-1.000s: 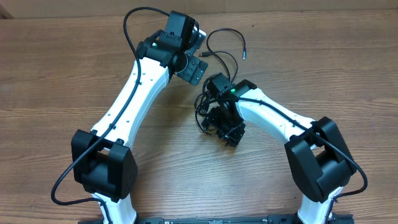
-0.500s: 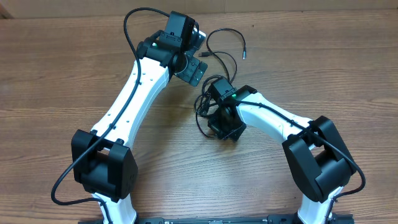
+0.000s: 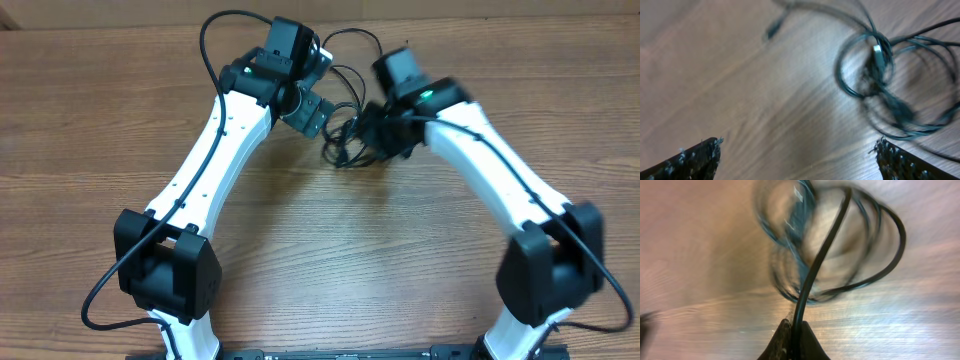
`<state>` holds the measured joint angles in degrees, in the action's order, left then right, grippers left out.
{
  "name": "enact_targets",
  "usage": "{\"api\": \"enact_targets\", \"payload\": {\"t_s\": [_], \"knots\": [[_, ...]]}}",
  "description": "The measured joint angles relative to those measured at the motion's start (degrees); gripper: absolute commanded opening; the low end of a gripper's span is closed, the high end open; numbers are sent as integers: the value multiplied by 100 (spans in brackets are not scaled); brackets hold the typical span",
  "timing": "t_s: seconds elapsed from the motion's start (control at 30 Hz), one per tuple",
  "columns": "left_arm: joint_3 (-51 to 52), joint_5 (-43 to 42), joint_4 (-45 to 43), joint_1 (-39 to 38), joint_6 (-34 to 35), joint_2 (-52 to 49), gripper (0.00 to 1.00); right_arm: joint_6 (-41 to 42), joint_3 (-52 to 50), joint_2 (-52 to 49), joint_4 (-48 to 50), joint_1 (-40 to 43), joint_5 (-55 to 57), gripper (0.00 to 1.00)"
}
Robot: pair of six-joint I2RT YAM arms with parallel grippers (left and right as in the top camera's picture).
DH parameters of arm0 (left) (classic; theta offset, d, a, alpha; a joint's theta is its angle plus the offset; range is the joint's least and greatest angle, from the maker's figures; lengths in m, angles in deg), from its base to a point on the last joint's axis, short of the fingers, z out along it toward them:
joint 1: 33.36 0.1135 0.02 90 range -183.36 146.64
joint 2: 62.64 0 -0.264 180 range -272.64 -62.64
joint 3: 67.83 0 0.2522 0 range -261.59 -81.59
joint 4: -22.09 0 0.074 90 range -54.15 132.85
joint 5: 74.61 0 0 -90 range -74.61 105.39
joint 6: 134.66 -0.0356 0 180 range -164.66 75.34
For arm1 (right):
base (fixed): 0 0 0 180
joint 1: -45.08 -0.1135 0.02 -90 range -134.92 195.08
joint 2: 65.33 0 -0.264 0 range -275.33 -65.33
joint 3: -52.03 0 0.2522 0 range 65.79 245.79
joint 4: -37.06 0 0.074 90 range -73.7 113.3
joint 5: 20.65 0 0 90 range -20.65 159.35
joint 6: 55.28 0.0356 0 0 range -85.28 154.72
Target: Untangle cables
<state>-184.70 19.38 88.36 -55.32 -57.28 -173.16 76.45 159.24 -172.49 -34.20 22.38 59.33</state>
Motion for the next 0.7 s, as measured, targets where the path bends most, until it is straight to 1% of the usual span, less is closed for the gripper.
{"api": "enact_targets", "payload": {"t_s": [0.17, 0.27, 0.37, 0.5, 0.53, 0.6, 0.7], "knots": [[-688, -273, -42, 157, 0, 0, 100, -824, 640, 627, -433, 216, 162, 4], [-1019, -619, -42, 282, -2, 20, 100, -1231, 1032, 940, -647, 216, 356, 4], [-1093, -1082, 13, 396, -7, 57, 100, -1550, 1628, 1134, -841, 214, 553, 4], [-1093, -1853, 380, 472, -232, 57, 99, -1985, 2896, 1307, -988, 214, 726, 4], [-1093, -2245, 540, 474, -380, 57, 100, -2063, 3152, 1357, -1029, 208, 743, 4], [-1093, -2846, 881, 470, -684, 57, 99, -2170, 3532, 1523, -1163, 203, 769, 4], [-1093, -3659, 1241, 413, -1185, 57, 100, -2271, 3705, 1816, -1582, 203, 796, 4]]}}
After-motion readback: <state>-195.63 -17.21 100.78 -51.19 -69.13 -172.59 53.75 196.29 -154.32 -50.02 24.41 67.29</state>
